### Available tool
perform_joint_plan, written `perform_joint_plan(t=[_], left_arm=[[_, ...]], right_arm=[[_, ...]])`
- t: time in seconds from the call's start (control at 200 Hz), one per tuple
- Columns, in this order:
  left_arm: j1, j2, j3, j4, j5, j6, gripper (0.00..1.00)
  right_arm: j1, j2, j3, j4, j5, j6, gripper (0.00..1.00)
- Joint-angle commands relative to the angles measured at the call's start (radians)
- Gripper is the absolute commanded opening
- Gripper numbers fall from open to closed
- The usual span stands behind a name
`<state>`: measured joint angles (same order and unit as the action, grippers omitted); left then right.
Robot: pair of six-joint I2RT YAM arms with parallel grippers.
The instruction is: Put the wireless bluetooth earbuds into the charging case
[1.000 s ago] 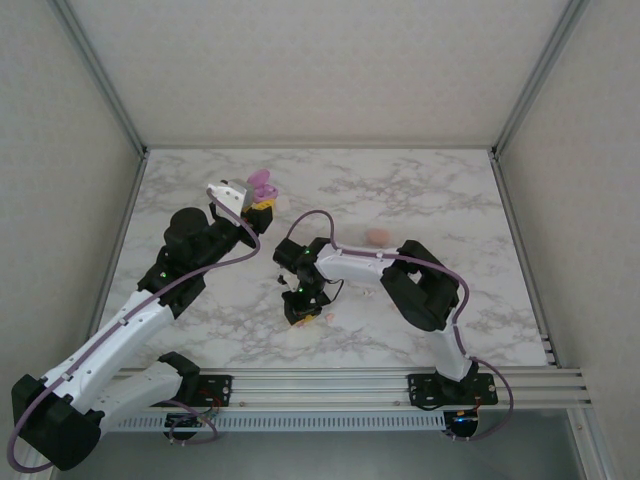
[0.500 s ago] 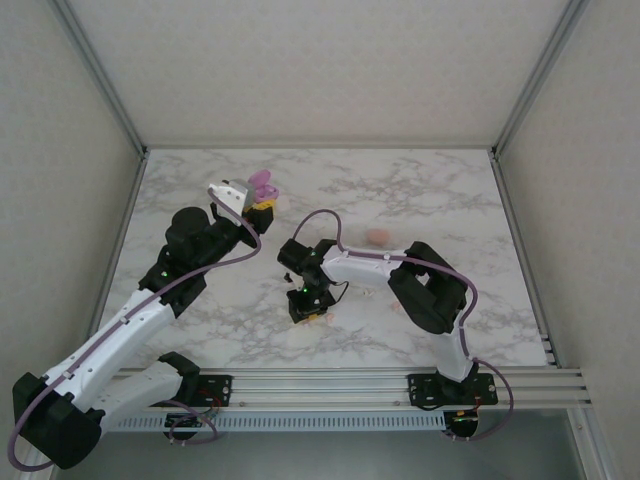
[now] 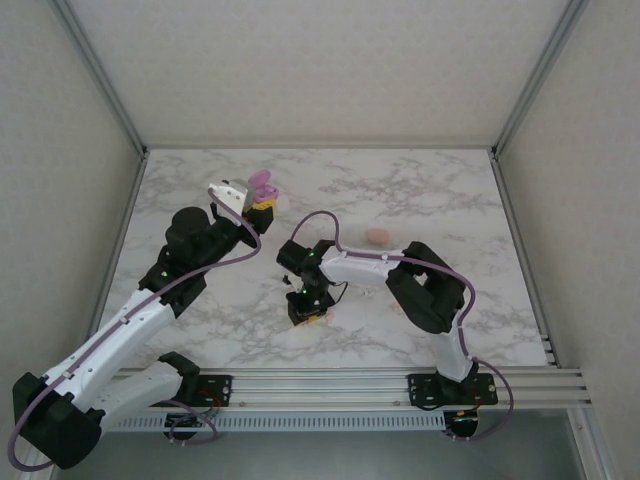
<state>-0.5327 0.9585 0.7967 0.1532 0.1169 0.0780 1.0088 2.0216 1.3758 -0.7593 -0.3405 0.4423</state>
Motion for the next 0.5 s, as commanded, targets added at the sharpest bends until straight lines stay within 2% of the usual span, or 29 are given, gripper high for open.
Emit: perform_joint_plan(t=[0.0, 0.28, 0.496], left_arm=[[0.010, 0.002, 0.036, 0.014, -0.008, -0.016, 0.30], [0.011, 0.004, 0.036, 0.013, -0.010, -0.016, 0.30], [0.010, 0.036, 0.038, 0.023, 0.026, -0.014, 0.30]], right_arm=[[0.014, 0.042, 0.018, -0.021, -0.006, -0.012, 0.26], [-0.001, -0.051, -0.013, 0.022, 0.029, 0.035, 0.21], [-0.083, -0.274, -0.101, 0.064, 0.089, 0.104, 0.21]])
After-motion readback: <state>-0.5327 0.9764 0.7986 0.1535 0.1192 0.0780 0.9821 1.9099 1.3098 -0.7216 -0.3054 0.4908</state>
